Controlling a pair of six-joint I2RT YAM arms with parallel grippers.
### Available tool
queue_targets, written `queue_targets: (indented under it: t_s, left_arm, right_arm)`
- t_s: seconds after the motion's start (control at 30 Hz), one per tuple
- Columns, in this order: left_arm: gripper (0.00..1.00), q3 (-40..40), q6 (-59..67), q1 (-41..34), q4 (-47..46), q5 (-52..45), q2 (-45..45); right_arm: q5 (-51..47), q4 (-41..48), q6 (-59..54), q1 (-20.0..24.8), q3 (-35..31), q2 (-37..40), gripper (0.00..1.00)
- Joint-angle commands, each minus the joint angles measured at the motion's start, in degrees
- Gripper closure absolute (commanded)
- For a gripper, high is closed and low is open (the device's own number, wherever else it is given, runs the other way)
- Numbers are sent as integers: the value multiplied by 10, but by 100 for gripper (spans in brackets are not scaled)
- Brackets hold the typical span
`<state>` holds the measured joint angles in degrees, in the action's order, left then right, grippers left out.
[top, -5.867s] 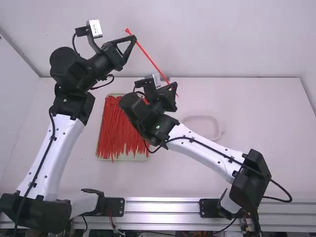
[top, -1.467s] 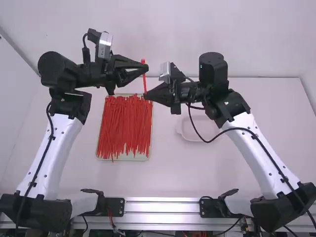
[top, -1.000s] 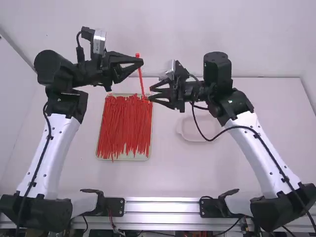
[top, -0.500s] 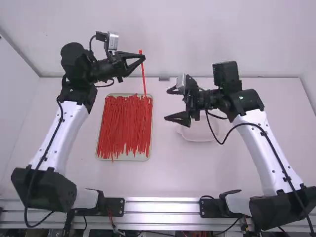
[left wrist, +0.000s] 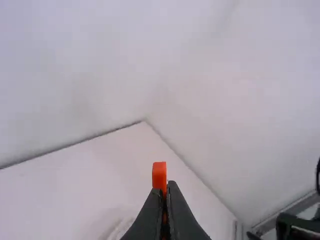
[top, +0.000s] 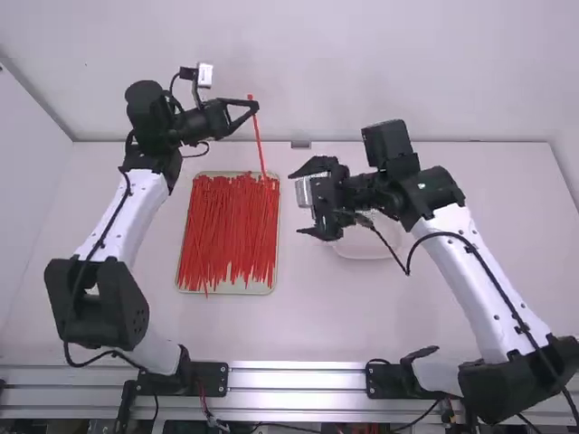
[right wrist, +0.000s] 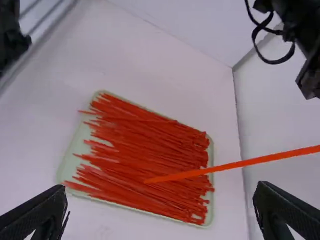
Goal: Fasten the cable tie
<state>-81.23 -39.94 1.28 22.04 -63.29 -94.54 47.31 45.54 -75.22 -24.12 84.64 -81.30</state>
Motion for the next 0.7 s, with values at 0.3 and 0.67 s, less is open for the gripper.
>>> queue_targets:
  t_s: [0.3,0.67]
  left_arm:
    - [98,2,-428,13,167,-158,8]
    - [98,2,-555,9,173,-157,8]
  right_arm:
    - [55,-3,-362,-23,8,1,1]
    - [149,-64,-449,-6,8,1,1]
